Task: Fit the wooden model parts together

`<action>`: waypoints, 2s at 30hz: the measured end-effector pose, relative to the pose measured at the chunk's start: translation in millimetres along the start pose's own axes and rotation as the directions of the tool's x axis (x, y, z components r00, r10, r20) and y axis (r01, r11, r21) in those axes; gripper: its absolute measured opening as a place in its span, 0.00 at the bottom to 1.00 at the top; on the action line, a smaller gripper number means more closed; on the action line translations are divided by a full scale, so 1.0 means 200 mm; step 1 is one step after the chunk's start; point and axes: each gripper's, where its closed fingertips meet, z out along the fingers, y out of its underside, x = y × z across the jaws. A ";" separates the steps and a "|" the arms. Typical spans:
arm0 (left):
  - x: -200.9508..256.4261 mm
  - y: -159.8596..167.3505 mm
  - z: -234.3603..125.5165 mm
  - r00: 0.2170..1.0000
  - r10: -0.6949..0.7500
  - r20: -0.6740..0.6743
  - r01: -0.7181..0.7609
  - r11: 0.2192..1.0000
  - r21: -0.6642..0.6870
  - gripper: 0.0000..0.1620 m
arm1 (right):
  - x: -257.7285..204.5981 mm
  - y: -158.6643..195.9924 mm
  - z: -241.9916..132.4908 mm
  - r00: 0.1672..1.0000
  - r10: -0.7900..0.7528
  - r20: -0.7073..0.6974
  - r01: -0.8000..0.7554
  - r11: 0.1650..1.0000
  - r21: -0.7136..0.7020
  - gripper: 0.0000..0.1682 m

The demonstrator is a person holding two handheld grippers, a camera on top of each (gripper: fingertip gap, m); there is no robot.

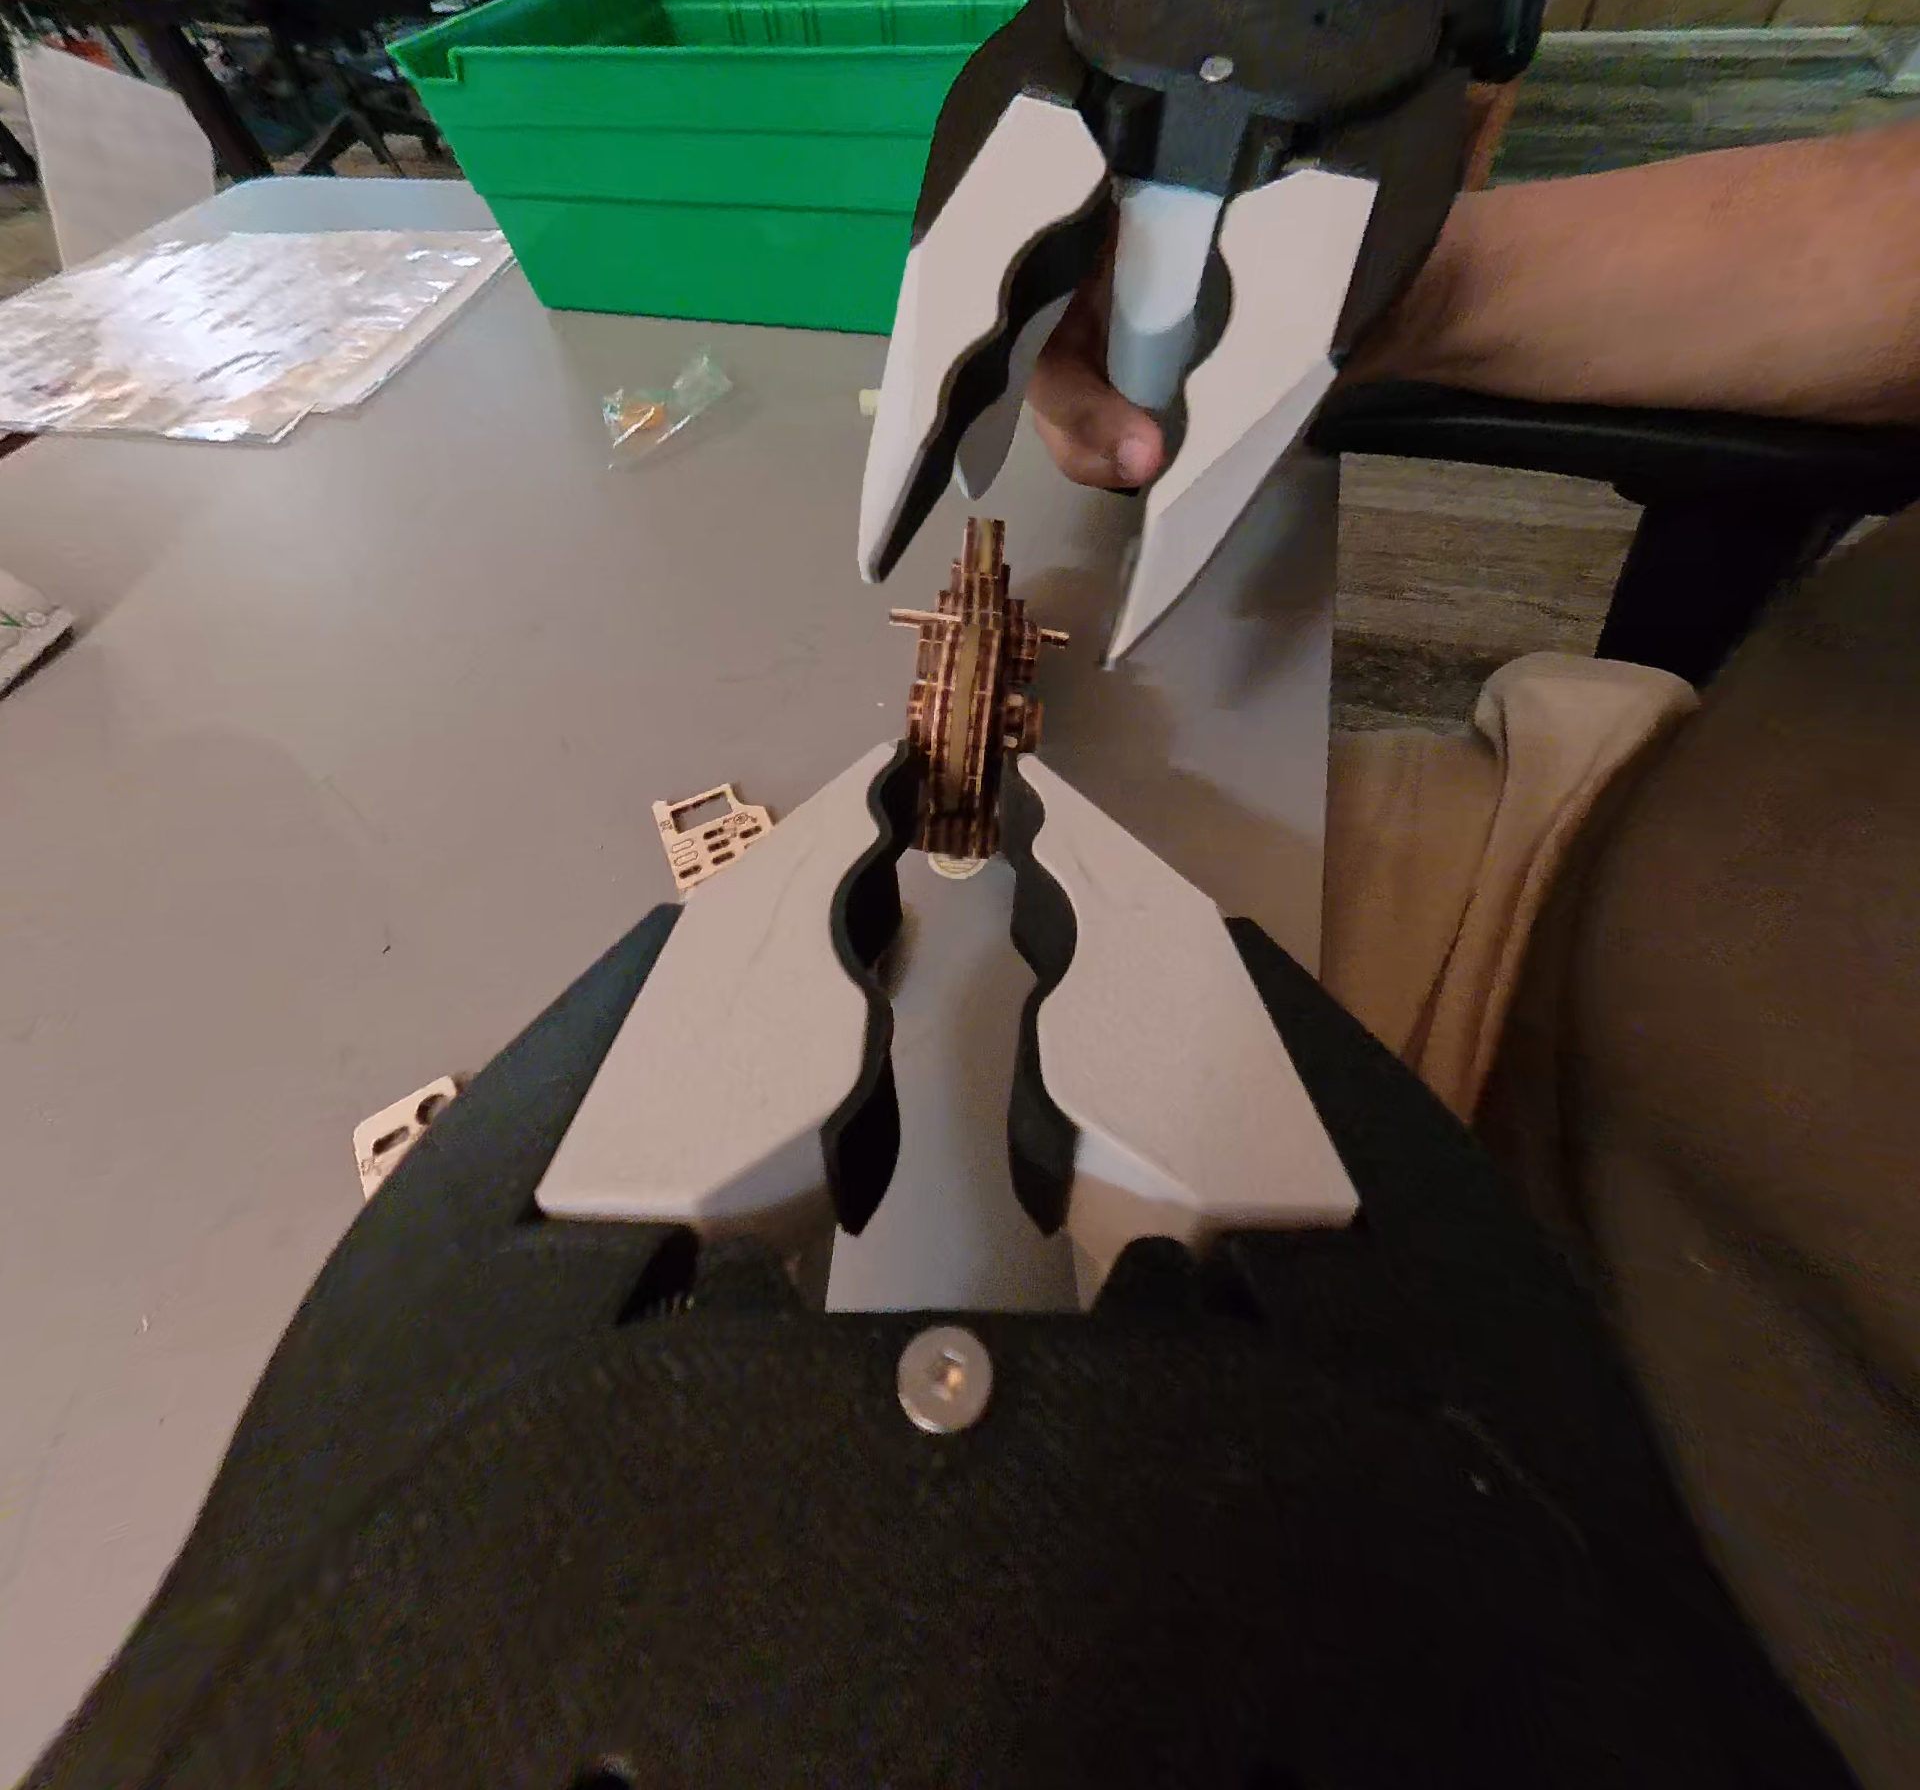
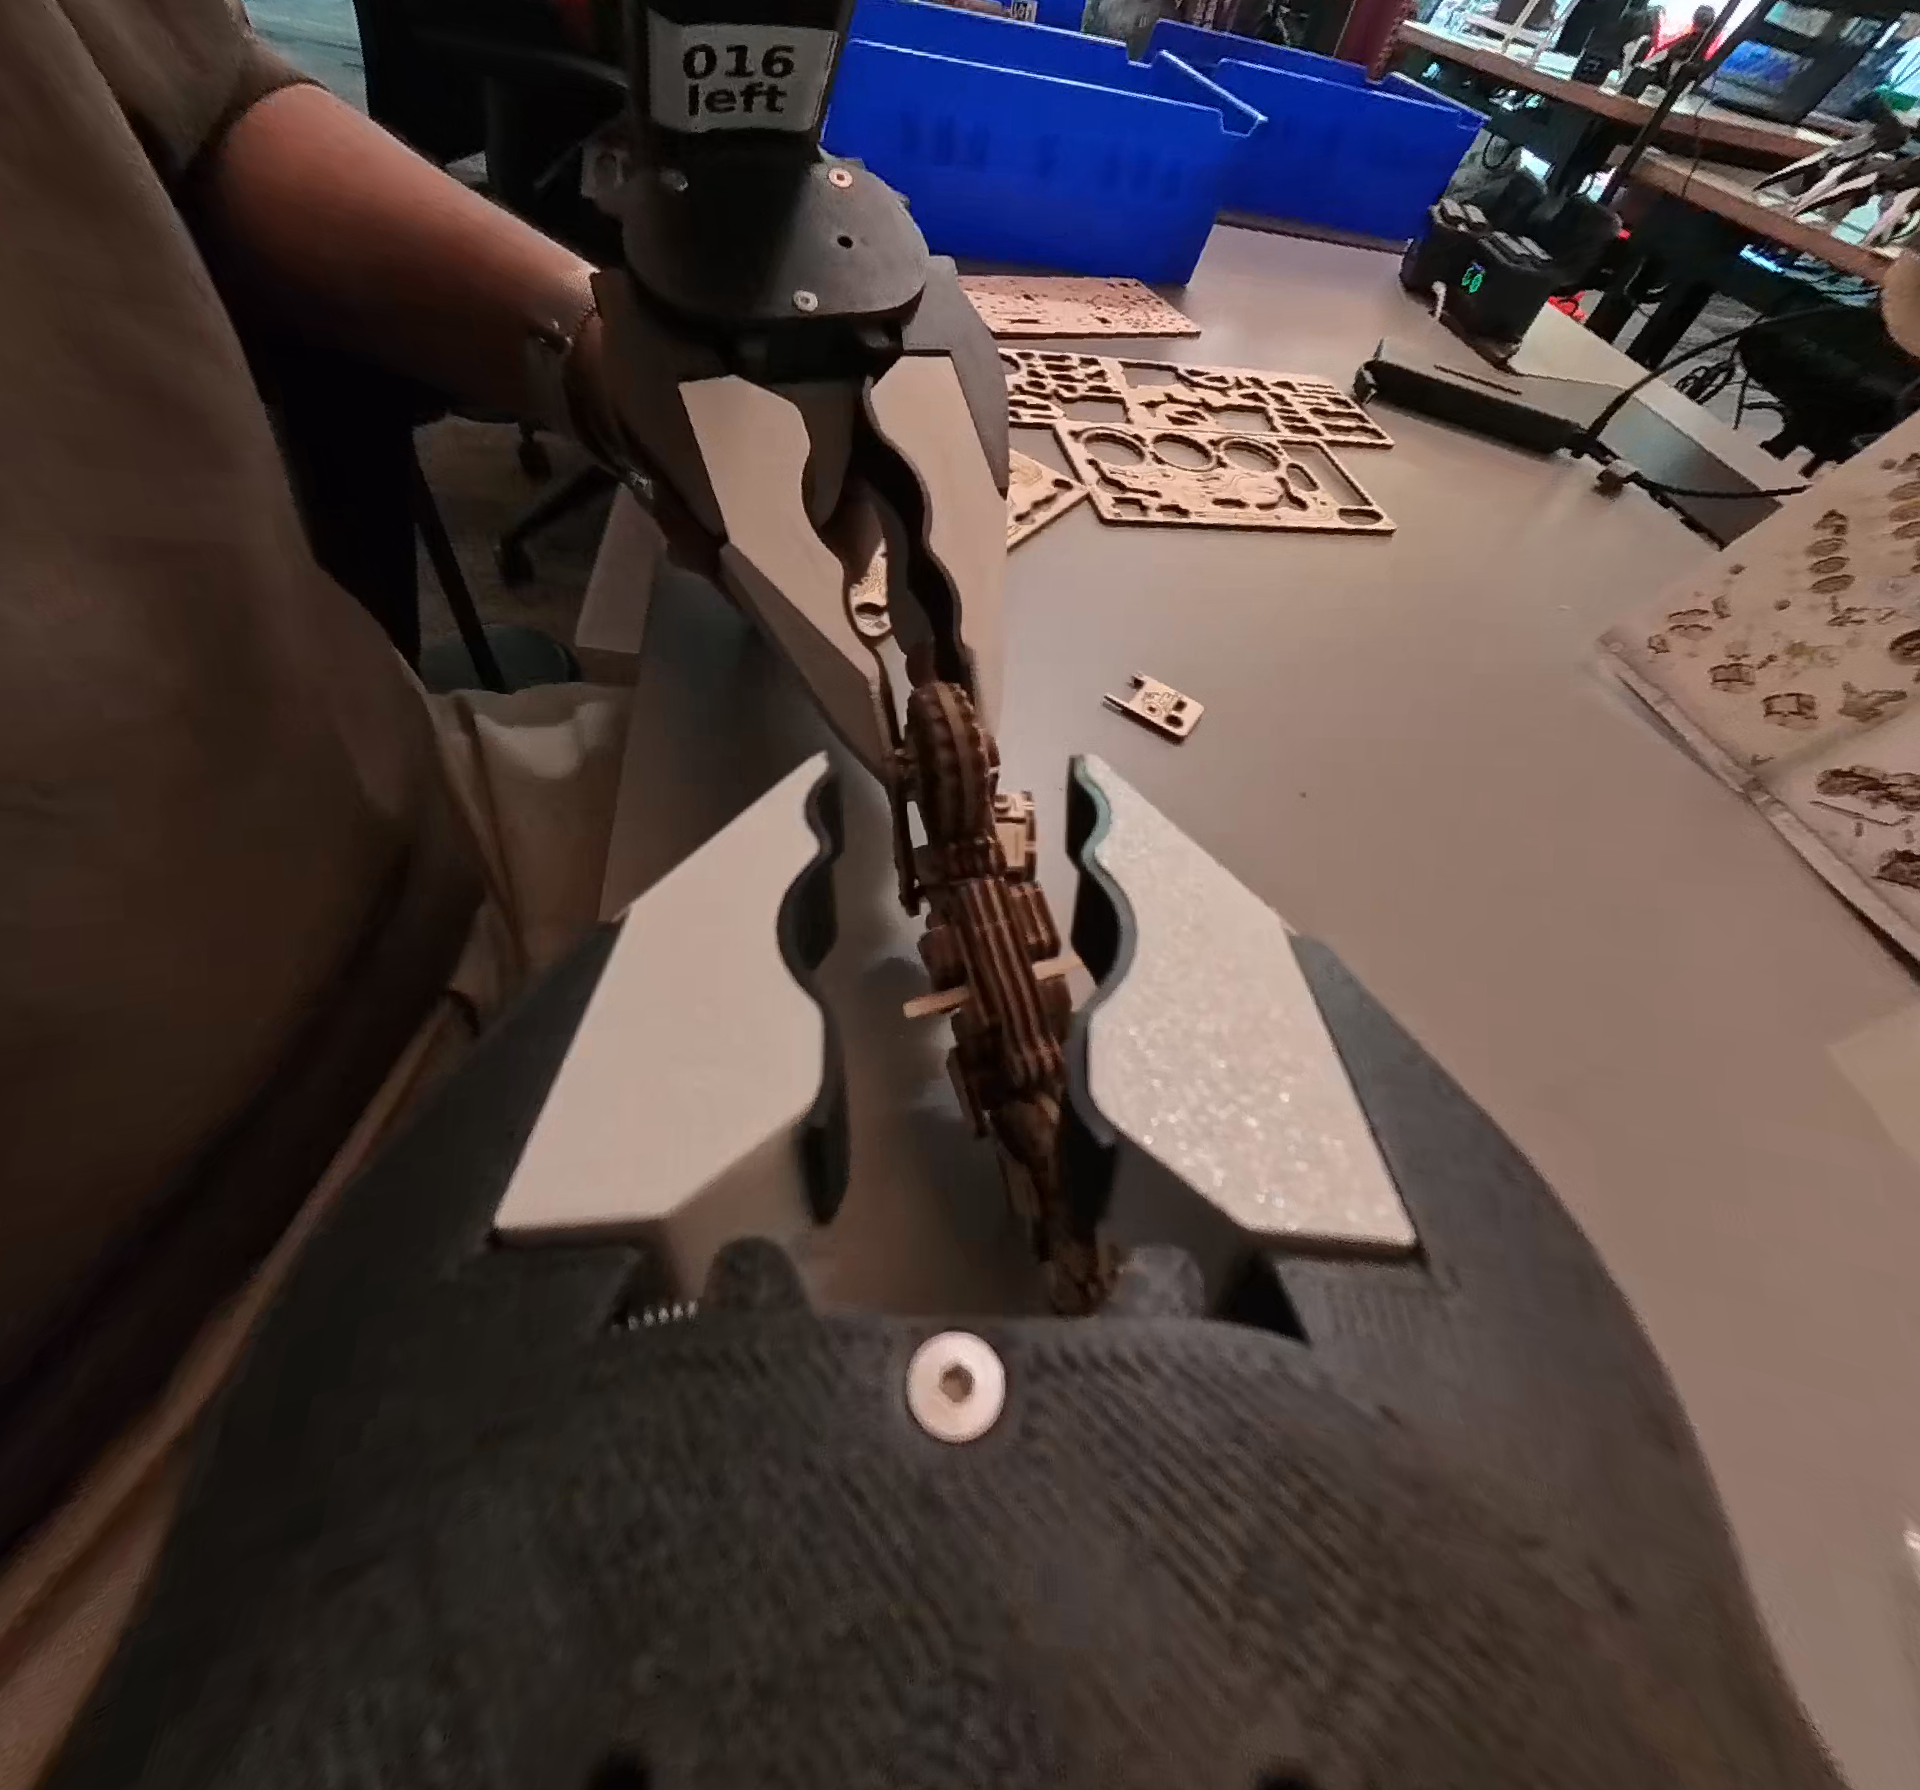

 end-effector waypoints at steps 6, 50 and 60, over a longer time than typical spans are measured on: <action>0.07 -0.02 0.00 0.990 0.137 -0.020 -0.137 0.990 0.028 0.08 | -0.01 -0.01 -0.01 1.000 0.013 0.016 -0.013 1.000 0.009 0.21; 0.17 -0.06 -0.04 0.952 0.300 -0.067 -0.288 0.946 0.147 0.08 | -0.16 0.04 0.03 0.972 -0.214 0.094 0.223 0.970 -0.102 0.13; 0.18 -0.09 -0.05 0.975 0.192 -0.111 -0.172 0.971 0.169 0.09 | -0.17 0.02 0.01 0.985 0.021 0.170 -0.007 0.996 -0.084 0.13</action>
